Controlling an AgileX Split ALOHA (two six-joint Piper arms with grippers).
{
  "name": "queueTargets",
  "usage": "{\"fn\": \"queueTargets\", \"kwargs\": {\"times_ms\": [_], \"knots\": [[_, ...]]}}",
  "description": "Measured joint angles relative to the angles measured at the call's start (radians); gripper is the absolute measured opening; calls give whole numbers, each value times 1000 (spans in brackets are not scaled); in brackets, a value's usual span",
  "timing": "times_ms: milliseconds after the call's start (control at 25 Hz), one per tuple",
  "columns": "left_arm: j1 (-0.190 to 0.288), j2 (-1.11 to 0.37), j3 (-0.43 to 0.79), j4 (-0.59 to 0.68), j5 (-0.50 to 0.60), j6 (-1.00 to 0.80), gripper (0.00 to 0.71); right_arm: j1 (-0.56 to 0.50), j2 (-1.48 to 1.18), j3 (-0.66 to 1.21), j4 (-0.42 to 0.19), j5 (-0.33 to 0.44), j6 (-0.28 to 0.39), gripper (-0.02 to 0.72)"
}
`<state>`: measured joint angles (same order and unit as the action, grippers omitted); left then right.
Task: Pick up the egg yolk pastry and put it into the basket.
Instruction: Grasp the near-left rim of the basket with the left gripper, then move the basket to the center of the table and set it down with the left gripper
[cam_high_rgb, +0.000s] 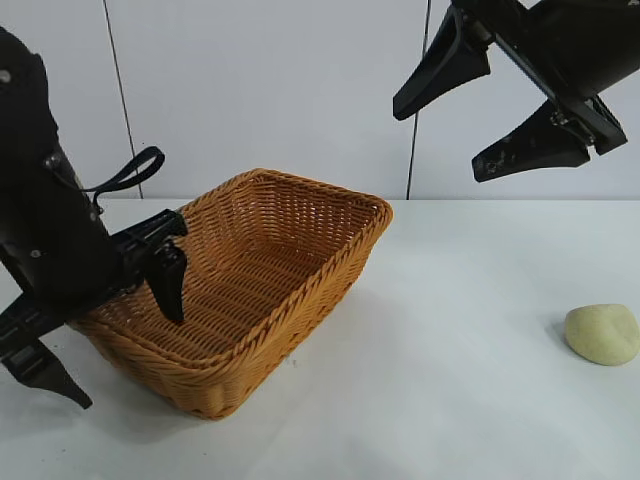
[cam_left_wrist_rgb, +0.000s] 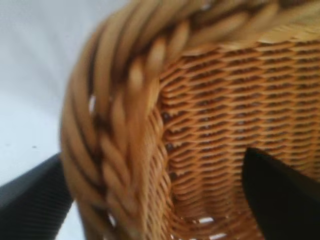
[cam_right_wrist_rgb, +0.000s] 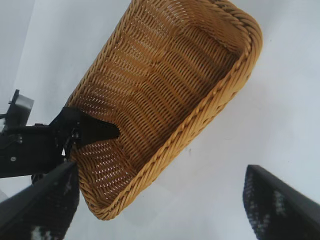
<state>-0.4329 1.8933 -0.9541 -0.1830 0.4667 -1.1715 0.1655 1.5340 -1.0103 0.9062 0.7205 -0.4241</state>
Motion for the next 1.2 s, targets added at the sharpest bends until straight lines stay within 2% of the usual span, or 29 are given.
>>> {"fn": "queueTargets", "kwargs": {"times_ms": [240, 320, 480, 640, 800, 920, 1200], "knots": [[0, 0, 0, -1, 19, -1, 188, 0, 0, 0, 0, 1, 0, 637], [3, -1, -1, -12, 3, -20, 106, 0, 0, 0, -1, 1, 0, 637], [6, -3, -8, -18, 3, -19, 91, 0, 0, 0, -3, 1, 0, 637], [34, -3, -71, -25, 96, 40, 90, 0, 0, 0, -7, 1, 0, 637], [91, -1, -170, -69, 225, 256, 88, 0, 0, 0, -27, 2, 0, 637], [128, 6, -236, -105, 280, 428, 88, 0, 0, 0, -34, 2, 0, 637], [165, 7, -321, -113, 354, 703, 88, 0, 0, 0, -37, 2, 0, 637]]}}
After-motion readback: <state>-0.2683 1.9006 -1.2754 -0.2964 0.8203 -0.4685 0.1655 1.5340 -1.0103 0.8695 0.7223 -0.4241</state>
